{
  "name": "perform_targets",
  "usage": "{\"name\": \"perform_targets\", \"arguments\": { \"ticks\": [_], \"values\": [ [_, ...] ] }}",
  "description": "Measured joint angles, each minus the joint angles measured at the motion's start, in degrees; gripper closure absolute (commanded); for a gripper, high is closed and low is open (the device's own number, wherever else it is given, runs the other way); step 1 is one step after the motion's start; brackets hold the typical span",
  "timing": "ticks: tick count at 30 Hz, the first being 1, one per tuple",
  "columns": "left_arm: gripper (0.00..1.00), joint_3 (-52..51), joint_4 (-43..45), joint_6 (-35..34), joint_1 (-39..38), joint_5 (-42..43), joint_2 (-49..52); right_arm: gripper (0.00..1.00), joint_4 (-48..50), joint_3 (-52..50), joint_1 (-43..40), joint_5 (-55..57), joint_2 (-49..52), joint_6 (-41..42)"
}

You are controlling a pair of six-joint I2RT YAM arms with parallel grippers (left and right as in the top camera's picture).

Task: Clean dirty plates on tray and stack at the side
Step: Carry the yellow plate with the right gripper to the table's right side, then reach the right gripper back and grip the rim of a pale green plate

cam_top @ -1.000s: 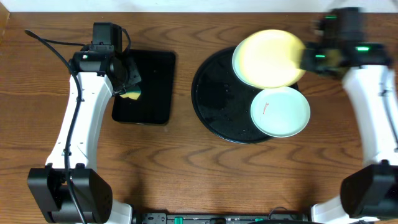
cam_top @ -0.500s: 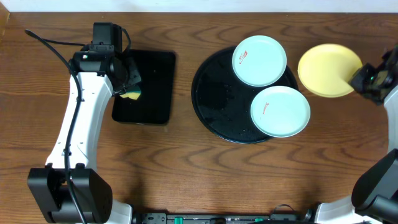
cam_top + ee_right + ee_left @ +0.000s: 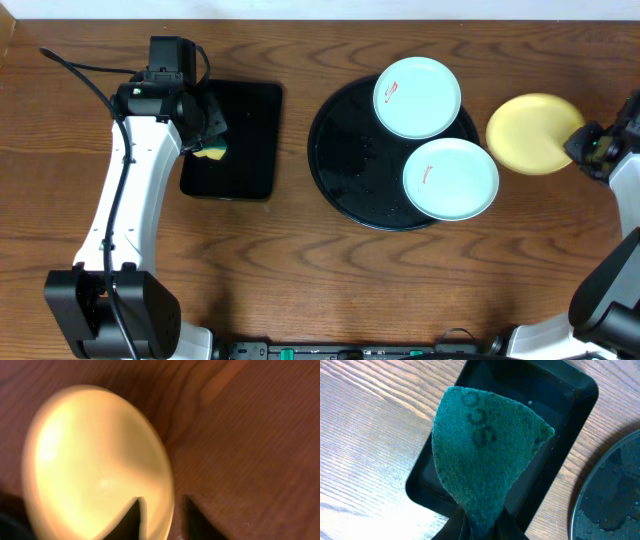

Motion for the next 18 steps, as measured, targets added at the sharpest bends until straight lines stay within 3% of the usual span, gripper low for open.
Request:
{"name": "perform_targets", "arguments": {
  "ticks": [2,11,14,18],
  "values": [
    [0.92,0.0,0.0,0.0,0.0,0.0,0.0,0.4,0.0,0.0,0.1,-1.8,0.9,-0.5],
    [0.92,0.0,0.0,0.0,0.0,0.0,0.0,0.36,-3.8,2.6,3.9,-10.8,1.9,-2.0],
    [0.92,0.0,0.0,0.0,0.0,0.0,0.0,0.3,-3.7,6.1,7.8,-14.2,1.9,-3.0],
    [0.93,0.0,0.0,0.0,0.0,0.0,0.0,0.1,-1.0,8.5,15.8,-14.3,1.9,-4.0]
  ]
}}
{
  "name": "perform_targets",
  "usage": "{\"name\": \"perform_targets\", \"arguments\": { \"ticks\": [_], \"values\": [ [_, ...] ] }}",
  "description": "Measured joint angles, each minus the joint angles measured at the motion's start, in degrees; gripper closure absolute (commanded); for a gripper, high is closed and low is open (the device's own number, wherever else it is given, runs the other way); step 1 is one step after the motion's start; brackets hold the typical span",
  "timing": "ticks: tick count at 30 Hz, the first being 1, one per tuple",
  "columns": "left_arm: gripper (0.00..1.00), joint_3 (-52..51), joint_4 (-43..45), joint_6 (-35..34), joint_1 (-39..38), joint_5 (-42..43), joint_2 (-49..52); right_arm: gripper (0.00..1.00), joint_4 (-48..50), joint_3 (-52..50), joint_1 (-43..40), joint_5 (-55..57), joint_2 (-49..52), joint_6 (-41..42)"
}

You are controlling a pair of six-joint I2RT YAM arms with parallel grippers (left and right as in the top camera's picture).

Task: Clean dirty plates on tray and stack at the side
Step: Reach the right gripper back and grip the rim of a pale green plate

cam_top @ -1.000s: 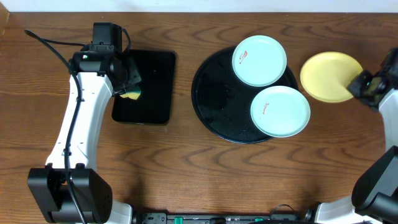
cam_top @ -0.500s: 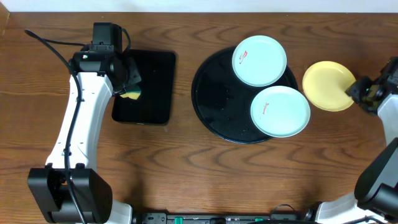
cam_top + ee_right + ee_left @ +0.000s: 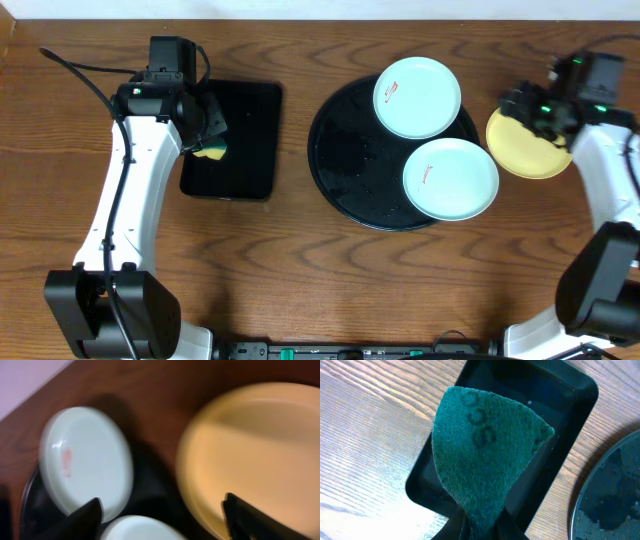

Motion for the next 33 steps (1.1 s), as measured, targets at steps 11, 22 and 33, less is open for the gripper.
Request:
{"name": "perform_targets", "arguments": {
  "ticks": [11,22,33],
  "values": [
    [0.92,0.0,0.0,0.0,0.0,0.1,0.0,0.01,-24.1,25.5,10.3,1.7,21.7,-1.7],
    [0.92,0.0,0.0,0.0,0.0,0.1,0.0,0.2,-18.9,32.4,10.6,9.5,24.4,-6.4],
    [0.92,0.0,0.0,0.0,0.0,0.1,0.0,0.63,-19.7,32.4,14.6,10.9,31.7,-5.8]
  ]
}}
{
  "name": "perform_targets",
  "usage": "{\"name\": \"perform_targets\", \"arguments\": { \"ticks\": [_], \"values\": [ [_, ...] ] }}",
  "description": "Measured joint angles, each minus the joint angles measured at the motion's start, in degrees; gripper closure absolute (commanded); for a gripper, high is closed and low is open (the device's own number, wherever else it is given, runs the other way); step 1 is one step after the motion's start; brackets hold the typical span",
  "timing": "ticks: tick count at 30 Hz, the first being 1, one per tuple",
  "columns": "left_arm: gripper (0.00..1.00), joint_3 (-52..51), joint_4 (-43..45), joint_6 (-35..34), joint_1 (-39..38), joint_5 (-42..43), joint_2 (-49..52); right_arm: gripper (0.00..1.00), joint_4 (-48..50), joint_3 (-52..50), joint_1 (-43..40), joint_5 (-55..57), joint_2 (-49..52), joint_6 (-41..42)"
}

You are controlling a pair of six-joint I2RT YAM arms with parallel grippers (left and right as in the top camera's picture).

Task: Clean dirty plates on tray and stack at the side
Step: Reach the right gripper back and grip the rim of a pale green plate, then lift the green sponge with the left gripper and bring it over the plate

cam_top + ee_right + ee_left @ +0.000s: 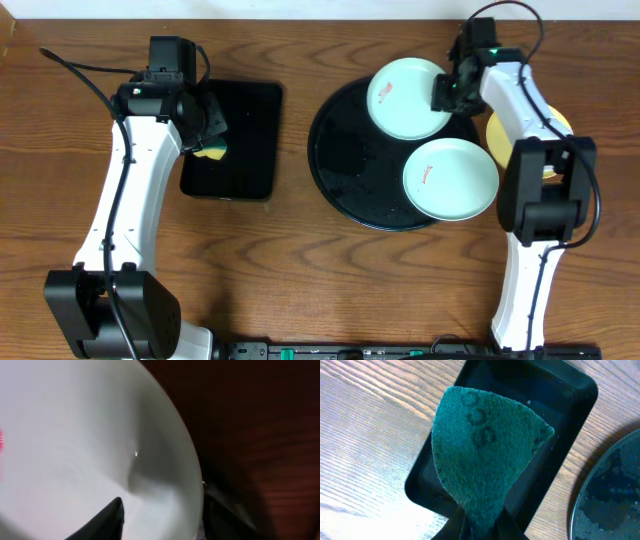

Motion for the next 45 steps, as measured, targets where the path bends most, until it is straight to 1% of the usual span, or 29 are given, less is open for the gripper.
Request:
{"name": "perform_targets", "arguments": {
  "ticks": [2,11,17,19,22,24,27,32,37,41,45],
  "values": [
    [0.92,0.0,0.0,0.0,0.0,0.0,0.0,0.67,-0.4,0.0,0.6,0.5,-0.1,0.8],
    [0.93,0.0,0.0,0.0,0.0,0.0,0.0,0.67,-4.3,0.0,1.0,1.0,0.0,3.3],
    [0.92,0.0,0.0,0.0,0.0,0.0,0.0,0.7,-3.0,-0.8,1.1,0.8,0.0,4.3],
    [0.92,0.0,0.0,0.0,0.0,0.0,0.0,0.76,-2.1,-1.2,1.1,0.2,0.0,4.4],
    [0.92,0.0,0.0,0.0,0.0,0.0,0.0,0.92,-0.9,-1.6,1.3,-1.0,0.0,4.6],
    [0.92,0.0,0.0,0.0,0.0,0.0,0.0,0.99,-0.6,-1.6,1.5,-1.6,0.0,4.8],
    [0.92,0.0,0.1,0.3,0.0,1.0,0.0,0.99,-1.0,-1.6,2.4,-2.6,0.0,4.8],
    [0.92,0.0,1.6,3.1,0.0,7.2,0.0,0.99,-4.1,-1.7,4.8,-4.0,0.0,3.9],
    [0.92,0.0,1.6,4.3,-1.3,11.2,0.2,0.99,-7.3,-1.7,7.7,-4.6,0.0,2.9],
    [0.92,0.0,1.8,4.5,-4.2,13.9,1.5,0.99,-9.4,-1.8,8.3,-5.0,0.0,2.4],
    [0.92,0.0,4.1,3.7,-8.7,15.2,4.0,0.99,-11.0,-1.8,8.2,-5.1,0.0,1.5]
  ]
}}
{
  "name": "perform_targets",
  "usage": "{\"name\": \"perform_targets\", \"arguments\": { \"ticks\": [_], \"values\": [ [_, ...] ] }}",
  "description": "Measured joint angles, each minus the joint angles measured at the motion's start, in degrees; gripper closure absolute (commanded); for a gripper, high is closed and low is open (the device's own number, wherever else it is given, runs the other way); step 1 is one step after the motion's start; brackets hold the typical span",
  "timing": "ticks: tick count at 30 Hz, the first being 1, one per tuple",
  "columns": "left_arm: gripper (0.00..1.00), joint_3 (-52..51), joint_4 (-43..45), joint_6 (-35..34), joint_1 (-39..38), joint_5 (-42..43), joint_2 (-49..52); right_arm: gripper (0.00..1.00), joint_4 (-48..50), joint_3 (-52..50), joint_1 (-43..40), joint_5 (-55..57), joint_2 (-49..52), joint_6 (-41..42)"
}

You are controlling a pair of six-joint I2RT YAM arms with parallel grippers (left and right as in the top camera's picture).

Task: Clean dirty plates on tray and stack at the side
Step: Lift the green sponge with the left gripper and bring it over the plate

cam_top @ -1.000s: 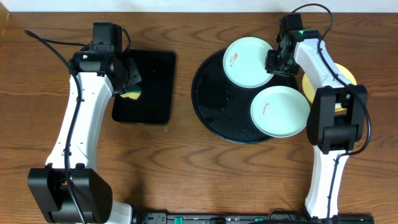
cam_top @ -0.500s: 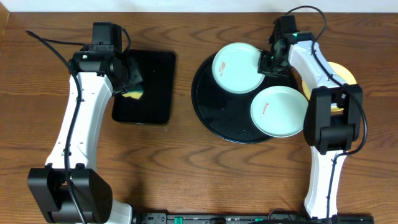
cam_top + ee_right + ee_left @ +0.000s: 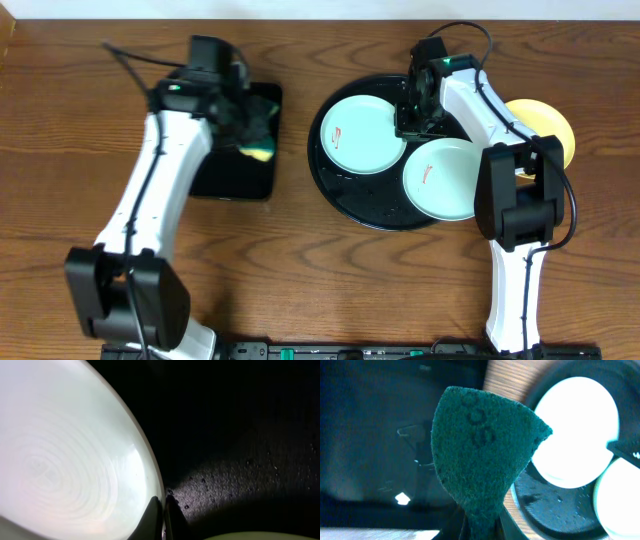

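Note:
On the round black tray [image 3: 372, 205] are two pale plates with red marks. My right gripper [image 3: 408, 122] is shut on the right rim of the left plate [image 3: 362, 135]; in the right wrist view its fingers [image 3: 155, 512] pinch that plate [image 3: 65, 460]. The other plate [image 3: 450, 180] lies at the tray's front right. A yellow plate [image 3: 545, 122] rests on the table to the right. My left gripper [image 3: 482, 527] is shut on a green scouring sponge [image 3: 485, 450], held over the right edge of the rectangular tray, left of the plate [image 3: 575, 430].
A black rectangular tray [image 3: 225, 175] lies left of the round one, with a strip of wooden table [image 3: 300, 260] between them. The round tray's surface [image 3: 240, 435] is wet with droplets. Both arms reach in from the front.
The pale plate that lay at the round tray's back now sits at its left part, with my right gripper shut on its rim. My left gripper has moved right with the sponge, toward the round tray.
My right gripper's fingers were either side of the yellow plate's rim beside the round tray, then open above that plate left on the table, then at the rear pale plate's rim. That plate is now further left. The left gripper held the sponge throughout.

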Motion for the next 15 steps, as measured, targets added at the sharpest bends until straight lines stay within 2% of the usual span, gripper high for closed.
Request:
{"name": "perform_targets", "arguments": {
  "ticks": [8,15],
  "values": [
    [0.92,0.0,10.7,-6.8,-8.3,1.1,7.0,0.99,-1.8,0.0,0.2,-0.1,0.0,-3.0],
    [0.92,0.0,18.7,-10.1,-14.3,1.3,13.1,0.99,-1.8,0.0,0.7,0.1,0.0,-3.9]
  ]
}}
